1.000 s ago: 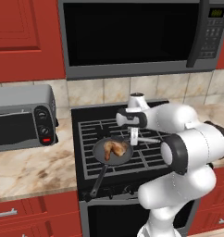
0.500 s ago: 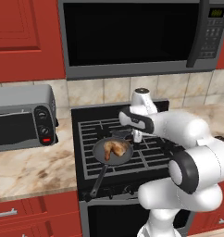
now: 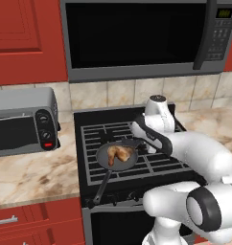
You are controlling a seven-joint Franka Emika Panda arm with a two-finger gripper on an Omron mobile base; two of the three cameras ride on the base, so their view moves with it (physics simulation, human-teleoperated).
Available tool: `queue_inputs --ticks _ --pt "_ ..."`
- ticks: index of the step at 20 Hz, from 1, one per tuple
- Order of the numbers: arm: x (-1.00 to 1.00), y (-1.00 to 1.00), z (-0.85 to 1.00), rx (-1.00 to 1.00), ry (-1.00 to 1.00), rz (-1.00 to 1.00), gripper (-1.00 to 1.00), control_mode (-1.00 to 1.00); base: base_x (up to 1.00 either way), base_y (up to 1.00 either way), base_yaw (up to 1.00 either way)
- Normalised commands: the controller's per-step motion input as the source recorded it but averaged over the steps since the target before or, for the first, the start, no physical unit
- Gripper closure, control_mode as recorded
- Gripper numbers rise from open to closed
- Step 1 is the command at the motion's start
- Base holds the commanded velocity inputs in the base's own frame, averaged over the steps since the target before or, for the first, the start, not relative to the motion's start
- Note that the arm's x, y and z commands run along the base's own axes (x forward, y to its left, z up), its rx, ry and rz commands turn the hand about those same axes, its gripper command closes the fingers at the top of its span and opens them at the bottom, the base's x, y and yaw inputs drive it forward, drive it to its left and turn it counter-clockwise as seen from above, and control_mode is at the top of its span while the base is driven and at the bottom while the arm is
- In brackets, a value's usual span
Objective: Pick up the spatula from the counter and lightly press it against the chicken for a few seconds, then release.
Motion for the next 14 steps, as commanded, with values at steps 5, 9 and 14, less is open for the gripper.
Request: queue_inputs --ticks 5,9,14 --pt "-0.35 -0.05 0.44 0.02 -0.07 0.05 1.0 -1.0 0.0 0.0 0.0" --pt "-0.4 -0.14 0.47 0.05 -0.06 0.06 1.0 -1.0 0.0 0.0 0.0" --pt "-0.43 -0.15 0.37 0.06 -0.07 0.06 1.0 -1.0 0.0 0.0 0.0"
